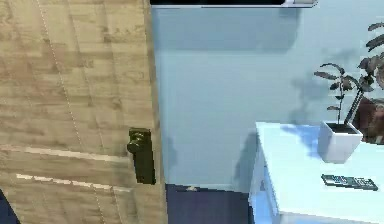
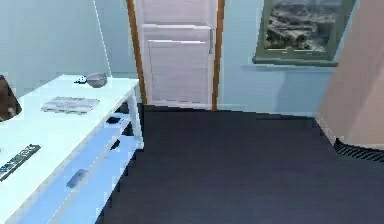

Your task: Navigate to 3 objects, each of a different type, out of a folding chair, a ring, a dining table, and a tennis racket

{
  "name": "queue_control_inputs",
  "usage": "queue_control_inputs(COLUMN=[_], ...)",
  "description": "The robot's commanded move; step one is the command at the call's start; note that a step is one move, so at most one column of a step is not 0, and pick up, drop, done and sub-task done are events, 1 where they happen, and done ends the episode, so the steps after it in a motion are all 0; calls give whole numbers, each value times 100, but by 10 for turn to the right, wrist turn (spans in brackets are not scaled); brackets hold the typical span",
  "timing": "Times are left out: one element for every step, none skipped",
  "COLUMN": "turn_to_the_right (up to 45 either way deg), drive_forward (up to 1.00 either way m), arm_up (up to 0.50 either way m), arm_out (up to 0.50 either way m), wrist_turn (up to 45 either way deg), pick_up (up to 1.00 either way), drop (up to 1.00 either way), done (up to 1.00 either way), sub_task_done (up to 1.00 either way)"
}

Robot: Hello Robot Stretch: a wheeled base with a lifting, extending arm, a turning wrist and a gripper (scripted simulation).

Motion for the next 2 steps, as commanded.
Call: queue_control_inputs(turn_to_the_right=[450, 0], drive_forward=[0, 0], arm_up=[0, 0], arm_out=[0, 0], wrist_turn=[0, 0], pick_up=[0, 0], drop=[0, 0], done=[0, 100], sub_task_done=[0, 0])
